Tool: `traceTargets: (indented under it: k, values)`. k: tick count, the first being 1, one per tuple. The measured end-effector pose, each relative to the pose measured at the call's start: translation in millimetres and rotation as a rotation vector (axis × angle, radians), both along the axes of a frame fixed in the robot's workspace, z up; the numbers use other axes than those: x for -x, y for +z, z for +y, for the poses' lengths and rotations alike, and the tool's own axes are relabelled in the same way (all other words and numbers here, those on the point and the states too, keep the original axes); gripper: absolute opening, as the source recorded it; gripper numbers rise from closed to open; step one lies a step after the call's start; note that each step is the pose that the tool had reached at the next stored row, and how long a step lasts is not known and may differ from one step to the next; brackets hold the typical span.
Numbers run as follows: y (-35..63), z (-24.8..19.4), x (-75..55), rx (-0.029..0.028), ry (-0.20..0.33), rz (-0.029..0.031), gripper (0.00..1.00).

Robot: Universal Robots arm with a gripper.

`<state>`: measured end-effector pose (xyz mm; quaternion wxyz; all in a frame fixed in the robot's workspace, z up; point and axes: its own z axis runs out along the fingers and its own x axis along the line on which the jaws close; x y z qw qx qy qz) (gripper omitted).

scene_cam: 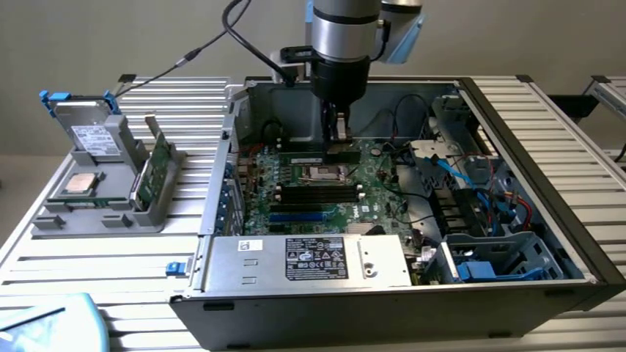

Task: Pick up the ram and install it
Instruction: 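Insert the ram into the slot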

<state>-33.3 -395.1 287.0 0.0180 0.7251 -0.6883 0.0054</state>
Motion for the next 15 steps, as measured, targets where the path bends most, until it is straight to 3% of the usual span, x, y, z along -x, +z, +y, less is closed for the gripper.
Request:
traceTargets:
  k: [7,15]
  values:
    - [-11.9,-5.6,0.0,-0.0138,0.0,-0.0018,0.14]
    - [-23.8,-19.7,0.0,-0.0361,0.002,-0.0018,0.14]
